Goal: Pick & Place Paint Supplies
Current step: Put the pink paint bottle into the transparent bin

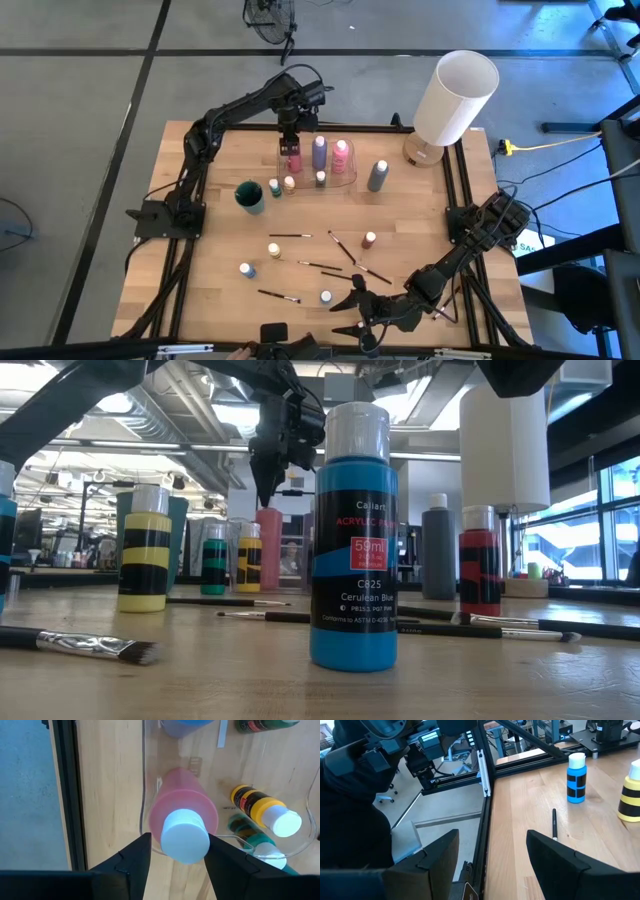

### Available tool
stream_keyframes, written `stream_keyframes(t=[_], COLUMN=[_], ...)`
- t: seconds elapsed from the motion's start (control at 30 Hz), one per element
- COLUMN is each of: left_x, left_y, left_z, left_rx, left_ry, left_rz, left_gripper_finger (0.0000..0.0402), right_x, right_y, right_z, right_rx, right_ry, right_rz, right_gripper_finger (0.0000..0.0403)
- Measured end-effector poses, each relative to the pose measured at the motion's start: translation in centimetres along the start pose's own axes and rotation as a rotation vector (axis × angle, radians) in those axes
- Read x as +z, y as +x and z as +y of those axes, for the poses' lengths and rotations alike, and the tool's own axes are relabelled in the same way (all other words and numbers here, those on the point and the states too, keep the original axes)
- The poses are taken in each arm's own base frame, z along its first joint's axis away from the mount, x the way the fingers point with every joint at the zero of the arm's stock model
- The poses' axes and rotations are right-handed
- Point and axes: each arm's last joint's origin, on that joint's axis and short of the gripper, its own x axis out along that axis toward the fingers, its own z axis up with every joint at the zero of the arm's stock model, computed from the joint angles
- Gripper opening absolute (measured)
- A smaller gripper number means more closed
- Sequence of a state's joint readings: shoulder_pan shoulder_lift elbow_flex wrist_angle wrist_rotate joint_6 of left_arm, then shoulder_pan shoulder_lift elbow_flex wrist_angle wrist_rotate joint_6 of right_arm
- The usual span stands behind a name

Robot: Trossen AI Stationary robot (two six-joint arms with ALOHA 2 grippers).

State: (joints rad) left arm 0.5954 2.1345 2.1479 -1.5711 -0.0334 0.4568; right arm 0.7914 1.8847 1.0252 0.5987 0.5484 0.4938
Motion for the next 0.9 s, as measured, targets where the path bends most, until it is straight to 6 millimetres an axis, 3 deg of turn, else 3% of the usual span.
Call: stream_keyframes(t=[0.9], left_x=[0.14], left_y=[-0.01], left_z=[-0.28], left_rx=[-0.037], left_ry=[0.004], left_rz=[-0.018], left_gripper_finger=[0.0196], right_x=[-0.09], right_y=[0.0], right_z=[-0.05], right_rx=[-0.005], right_ry=[0.009], right_rz=[0.009], right_gripper_finger=[0.0236])
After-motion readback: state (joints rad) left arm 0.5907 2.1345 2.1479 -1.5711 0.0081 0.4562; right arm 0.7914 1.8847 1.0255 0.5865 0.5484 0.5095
